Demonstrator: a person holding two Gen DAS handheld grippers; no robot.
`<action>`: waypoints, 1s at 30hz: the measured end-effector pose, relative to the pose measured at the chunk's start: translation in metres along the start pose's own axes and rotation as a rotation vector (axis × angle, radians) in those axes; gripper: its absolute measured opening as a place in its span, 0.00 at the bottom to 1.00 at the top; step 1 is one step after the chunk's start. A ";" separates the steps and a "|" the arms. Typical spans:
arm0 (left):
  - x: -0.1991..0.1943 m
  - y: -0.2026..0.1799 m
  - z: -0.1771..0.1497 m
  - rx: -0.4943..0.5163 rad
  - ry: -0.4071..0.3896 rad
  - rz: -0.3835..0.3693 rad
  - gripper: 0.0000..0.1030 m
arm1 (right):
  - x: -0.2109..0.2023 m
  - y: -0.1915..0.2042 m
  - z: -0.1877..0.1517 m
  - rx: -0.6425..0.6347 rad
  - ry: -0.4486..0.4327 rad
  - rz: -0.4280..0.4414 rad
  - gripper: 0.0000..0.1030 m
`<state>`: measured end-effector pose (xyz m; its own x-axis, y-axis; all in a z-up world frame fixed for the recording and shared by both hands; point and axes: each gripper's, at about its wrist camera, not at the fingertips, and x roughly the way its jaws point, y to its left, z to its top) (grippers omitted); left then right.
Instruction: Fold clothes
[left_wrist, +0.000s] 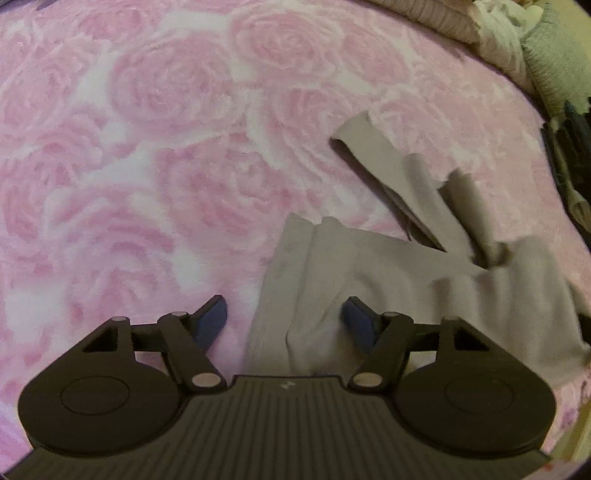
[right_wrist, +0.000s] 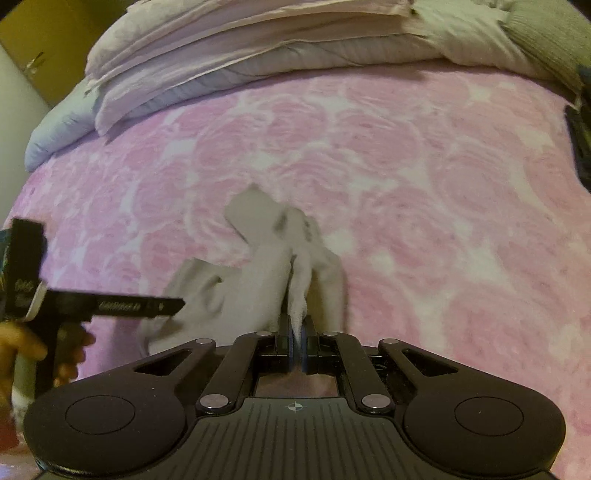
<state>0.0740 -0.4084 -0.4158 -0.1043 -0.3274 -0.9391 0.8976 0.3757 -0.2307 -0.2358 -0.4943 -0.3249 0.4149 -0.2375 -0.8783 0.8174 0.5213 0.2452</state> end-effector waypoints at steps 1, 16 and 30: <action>0.000 -0.004 -0.001 0.011 -0.010 0.013 0.53 | -0.003 -0.003 -0.001 0.006 -0.004 -0.003 0.00; -0.226 -0.003 0.094 0.083 -0.556 -0.039 0.04 | -0.110 0.029 0.140 -0.116 -0.441 0.044 0.00; -0.380 -0.022 0.003 0.129 -0.858 -0.027 0.05 | -0.222 0.064 0.115 -0.204 -0.689 0.240 0.00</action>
<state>0.0955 -0.2948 -0.0528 0.1866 -0.8951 -0.4049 0.9464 0.2744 -0.1703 -0.2299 -0.5028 -0.0667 0.7827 -0.5219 -0.3391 0.6108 0.7487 0.2574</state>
